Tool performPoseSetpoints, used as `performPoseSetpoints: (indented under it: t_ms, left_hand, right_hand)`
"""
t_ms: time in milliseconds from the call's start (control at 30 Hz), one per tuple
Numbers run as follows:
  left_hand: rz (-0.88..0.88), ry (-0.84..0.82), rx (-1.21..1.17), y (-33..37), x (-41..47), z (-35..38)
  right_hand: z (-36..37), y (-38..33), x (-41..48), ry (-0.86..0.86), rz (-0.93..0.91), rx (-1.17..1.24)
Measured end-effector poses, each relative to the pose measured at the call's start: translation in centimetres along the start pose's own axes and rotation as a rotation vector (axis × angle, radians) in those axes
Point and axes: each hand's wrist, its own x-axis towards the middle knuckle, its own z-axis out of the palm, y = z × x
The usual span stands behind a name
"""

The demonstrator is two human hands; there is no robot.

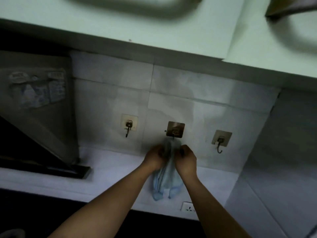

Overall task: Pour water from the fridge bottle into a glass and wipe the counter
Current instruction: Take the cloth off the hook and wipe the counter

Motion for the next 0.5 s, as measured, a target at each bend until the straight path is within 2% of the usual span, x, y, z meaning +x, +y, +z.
performPoseSetpoints:
  t_ms: [100,267,400,500]
  left_hand:
    - [0.026,-0.002,-0.040,2.0,-0.2,-0.7]
    - [0.104,0.217,-0.206,6.5,-3.5,-4.5]
    - [0.266,0.087,-0.394,6.5,-11.0,-6.1]
    - [0.231,-0.038,-0.425,3.1,-16.6,-4.7]
  right_hand:
    - [-2.0,-2.7,0.3,0.032,-0.037,0.093]
    - [-7.1,-6.7,-1.6,0.072,-0.139,0.278]
    - [-9.3,-5.9,-6.1,-0.024,-0.094,0.535]
    - [-8.4,-2.1,-10.1,-0.143,0.103,0.803]
